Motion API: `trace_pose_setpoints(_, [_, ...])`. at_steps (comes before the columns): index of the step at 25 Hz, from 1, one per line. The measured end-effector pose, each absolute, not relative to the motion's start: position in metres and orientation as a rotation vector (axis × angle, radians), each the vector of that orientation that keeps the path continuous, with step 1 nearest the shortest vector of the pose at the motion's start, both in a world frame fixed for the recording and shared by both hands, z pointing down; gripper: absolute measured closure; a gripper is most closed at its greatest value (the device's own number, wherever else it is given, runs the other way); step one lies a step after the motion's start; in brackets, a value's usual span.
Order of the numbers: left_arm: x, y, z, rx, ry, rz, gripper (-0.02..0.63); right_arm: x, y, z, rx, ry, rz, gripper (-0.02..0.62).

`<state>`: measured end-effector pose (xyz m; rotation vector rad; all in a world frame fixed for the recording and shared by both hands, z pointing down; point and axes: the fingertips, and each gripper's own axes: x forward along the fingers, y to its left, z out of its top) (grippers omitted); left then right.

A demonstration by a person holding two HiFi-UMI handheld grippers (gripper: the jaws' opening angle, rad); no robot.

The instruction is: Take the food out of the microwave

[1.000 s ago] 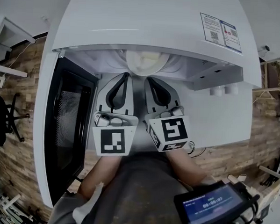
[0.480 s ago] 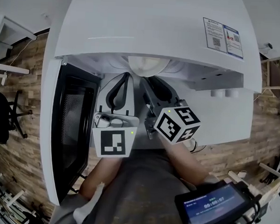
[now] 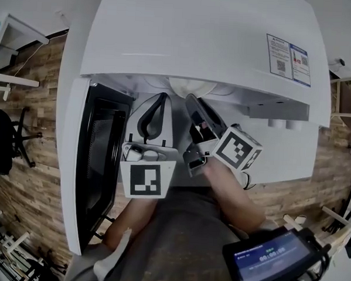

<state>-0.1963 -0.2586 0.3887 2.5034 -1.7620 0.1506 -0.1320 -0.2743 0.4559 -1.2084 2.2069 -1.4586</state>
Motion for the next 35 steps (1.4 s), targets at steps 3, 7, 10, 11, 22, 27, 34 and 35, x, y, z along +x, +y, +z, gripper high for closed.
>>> trace_pose_setpoints(3, [-0.199, -0.256, 0.393, 2.478, -1.752, 0.153, 0.600, -0.133, -0.274, 0.457, -1.191, 2.187, -1.477, 0.523])
trace_pose_setpoints(7, [-0.199, -0.252, 0.390, 2.480, -1.753, 0.144, 0.600, -0.130, -0.266, 0.455, -1.168, 2.158, -1.475, 0.528])
trace_pose_setpoints(10, [-0.197, -0.248, 0.388, 2.484, -1.744, 0.148, 0.600, -0.124, -0.259, 0.452, -1.193, 2.159, -1.451, 0.529])
trace_pose_setpoints(11, [-0.196, -0.246, 0.388, 2.483, -1.739, 0.148, 0.600, -0.122, -0.255, 0.453, -1.201, 2.157, -1.456, 0.529])
trace_pose_setpoints(22, [-0.182, -0.240, 0.381, 2.493, -1.679, 0.176, 0.600, -0.117, -0.241, 0.454, -1.214, 2.157, -1.502, 0.429])
trace_pose_setpoints(27, [-0.183, -0.243, 0.382, 2.488, -1.680, 0.188, 0.600, -0.113, -0.255, 0.454, -1.170, 2.071, -1.532, 0.420])
trace_pose_setpoints(34, [-0.187, -0.249, 0.385, 2.459, -1.698, 0.203, 0.600, -0.111, -0.268, 0.457, -1.166, 2.032, -1.561, 0.476])
trace_pose_setpoints(35, [-0.187, -0.249, 0.384, 2.456, -1.700, 0.204, 0.600, -0.111, -0.269, 0.458, -1.168, 2.029, -1.569, 0.481])
